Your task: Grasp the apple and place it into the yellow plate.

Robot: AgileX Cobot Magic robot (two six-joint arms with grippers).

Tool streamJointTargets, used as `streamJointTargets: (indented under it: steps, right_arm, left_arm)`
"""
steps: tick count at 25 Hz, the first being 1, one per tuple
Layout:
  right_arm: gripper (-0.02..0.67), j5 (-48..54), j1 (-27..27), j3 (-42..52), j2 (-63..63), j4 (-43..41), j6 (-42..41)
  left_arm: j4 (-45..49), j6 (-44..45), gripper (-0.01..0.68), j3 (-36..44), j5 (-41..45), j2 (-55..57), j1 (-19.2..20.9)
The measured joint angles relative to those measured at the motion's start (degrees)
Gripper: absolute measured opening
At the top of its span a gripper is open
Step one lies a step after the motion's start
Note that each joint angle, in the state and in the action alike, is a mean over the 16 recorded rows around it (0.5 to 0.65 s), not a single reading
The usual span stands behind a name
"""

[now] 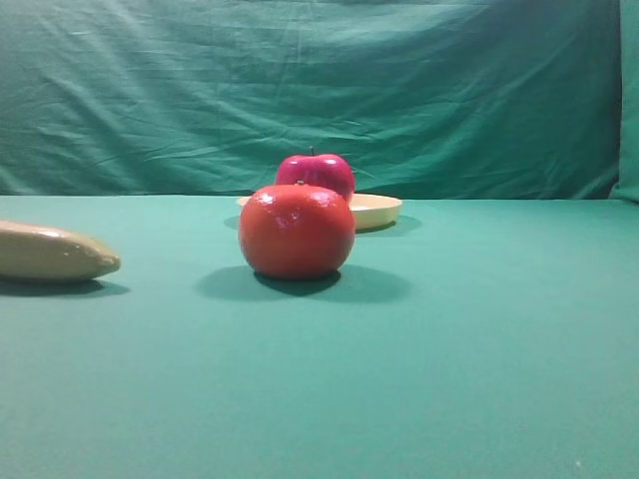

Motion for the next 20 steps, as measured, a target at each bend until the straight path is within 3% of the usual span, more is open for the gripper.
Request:
streamJointTargets:
  steps: [10,20]
  right_arm:
    - [0.0,-7.91,-1.29,7.46,-14.84,-2.42,1.65]
    - [0.0,-25.97,-10.26,24.41,-29.39,-2.37,1.74]
  left_arm:
    - [0.0,0.0,0.157,0.0,0.0,0.0,0.0]
    - [0.0,0.0,0.157,0.0,0.0,0.0,0.0]
